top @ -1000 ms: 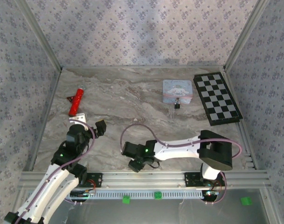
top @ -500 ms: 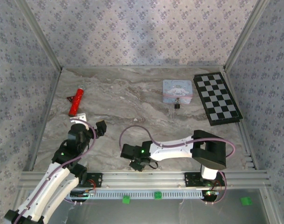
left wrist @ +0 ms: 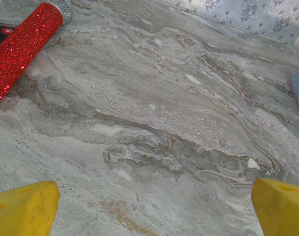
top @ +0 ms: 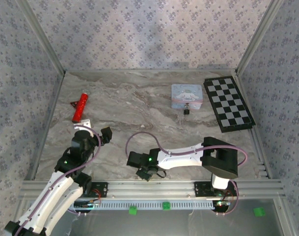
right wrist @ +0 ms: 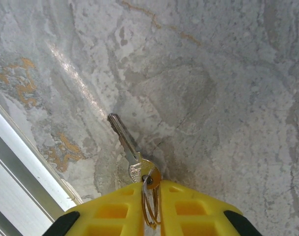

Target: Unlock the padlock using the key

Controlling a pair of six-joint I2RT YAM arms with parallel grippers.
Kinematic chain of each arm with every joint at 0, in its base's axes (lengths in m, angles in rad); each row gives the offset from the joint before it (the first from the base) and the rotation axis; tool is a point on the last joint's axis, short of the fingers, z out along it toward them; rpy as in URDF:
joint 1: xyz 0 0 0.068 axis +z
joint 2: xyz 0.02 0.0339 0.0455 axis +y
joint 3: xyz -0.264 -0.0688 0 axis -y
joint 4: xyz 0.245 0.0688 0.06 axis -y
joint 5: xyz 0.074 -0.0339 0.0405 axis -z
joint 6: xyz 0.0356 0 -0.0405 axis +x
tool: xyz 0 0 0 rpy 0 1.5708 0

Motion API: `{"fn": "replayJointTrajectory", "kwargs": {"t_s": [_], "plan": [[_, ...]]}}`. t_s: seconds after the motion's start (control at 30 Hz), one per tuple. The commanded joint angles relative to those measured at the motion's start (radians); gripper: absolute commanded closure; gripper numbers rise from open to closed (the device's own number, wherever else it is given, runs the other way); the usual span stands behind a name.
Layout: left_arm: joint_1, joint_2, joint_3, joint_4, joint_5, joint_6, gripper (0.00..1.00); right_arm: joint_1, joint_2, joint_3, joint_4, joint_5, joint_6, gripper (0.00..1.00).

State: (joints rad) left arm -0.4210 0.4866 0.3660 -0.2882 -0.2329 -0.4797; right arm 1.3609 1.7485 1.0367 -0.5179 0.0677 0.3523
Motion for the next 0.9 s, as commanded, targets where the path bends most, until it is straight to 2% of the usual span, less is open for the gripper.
{"fn": "replayJointTrajectory", "kwargs": {"t_s": [0.0, 0.53, 0.87], "plan": [[-0.002, 0.001, 0.002, 0.009, -0.014, -0.008, 0.00, -0.008, 0.002, 0.009, -0.009, 0.007, 0.017, 0.87], [-0.002, 0.024, 0.005, 0.016, -0.014, -0.010, 0.00, -0.046, -0.077, -0.057, 0.071, -0.005, 0.038, 0.94], [-0.002, 0.045, 0.005, 0.033, 0.009, -0.007, 0.00, -0.096, -0.181, -0.090, 0.058, 0.088, 0.146, 0.96]]}}
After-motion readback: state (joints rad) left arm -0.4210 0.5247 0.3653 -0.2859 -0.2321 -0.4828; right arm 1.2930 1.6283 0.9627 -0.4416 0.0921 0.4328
